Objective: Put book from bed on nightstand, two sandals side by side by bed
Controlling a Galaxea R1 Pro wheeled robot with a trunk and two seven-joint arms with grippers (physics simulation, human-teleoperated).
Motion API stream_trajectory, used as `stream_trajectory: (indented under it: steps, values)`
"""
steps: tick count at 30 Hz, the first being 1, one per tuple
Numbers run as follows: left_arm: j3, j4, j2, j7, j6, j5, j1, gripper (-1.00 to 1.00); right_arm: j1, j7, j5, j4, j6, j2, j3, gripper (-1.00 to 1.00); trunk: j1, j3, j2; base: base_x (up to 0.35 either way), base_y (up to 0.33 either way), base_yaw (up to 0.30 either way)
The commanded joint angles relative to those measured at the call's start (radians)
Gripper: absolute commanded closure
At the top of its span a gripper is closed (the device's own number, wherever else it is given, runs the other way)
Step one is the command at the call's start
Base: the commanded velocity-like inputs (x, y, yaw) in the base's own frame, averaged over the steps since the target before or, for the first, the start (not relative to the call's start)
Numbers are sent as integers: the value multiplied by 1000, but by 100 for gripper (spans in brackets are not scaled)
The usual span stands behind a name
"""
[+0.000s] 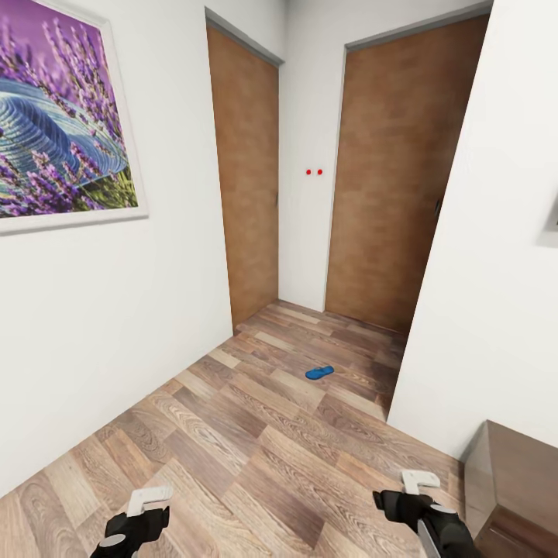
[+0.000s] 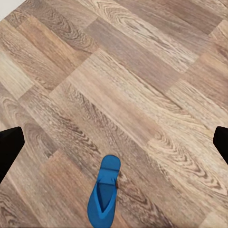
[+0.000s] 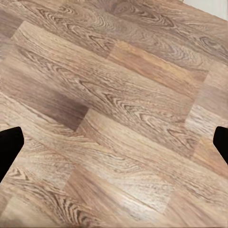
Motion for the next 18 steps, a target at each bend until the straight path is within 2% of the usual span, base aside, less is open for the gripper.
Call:
stream_trajectory:
  steps: [1,2,3,5,6,7,9,10,14,15,17,18]
  values:
    - [-1,-2,1,4,5,6,0,-100,0,24,-48,0,5,-24,-3,-100,4,-4,-8,0,0,0]
    - [-1,-2,1,4,5,6,0,-100,0,37,-70,1,6,-38,-3,-100,8,-7,-15,0,0,0]
    - [-1,-2,2,4,5,7,0,-100,0,67,-117,1,7,-64,-2,-100,12,-11,-22,0,0,0]
    - [-1,-2,2,4,6,7,0,-100,0,101,-164,2,12,-88,-1,-100,19,-17,-36,0,0,0]
    - [-1,-2,2,4,6,7,0,-100,0,141,-206,3,25,-109,0,-100,23,-20,-43,0,0,0]
    - [-1,-2,2,4,6,7,0,-100,0,161,-224,3,36,-118,0,-100,27,-23,-50,0,0,0]
    - [0,-2,3,4,7,8,0,-100,0,243,-270,5,98,-138,0,-100,35,-29,-64,0,0,0]
    - [0,-2,3,4,7,8,0,-100,0,262,-277,5,114,-140,-1,-100,38,-33,-71,0,0,0]
    - [0,-2,3,4,7,8,0,-100,0,413,-303,5,197,-147,-1,-100,54,-45,-99,0,0,0]
    - [0,-2,3,4,8,8,0,-100,0,497,-314,4,221,-149,-1,-100,58,-48,-106,0,0,0]
    - [0,-2,3,4,8,8,0,-100,0,536,-337,3,232,-150,-4,-100,65,-54,-120,0,0,0]
    - [0,-2,3,4,8,8,0,-100,0,557,-362,3,237,-150,-6,-100,69,-58,-127,0,0,0]
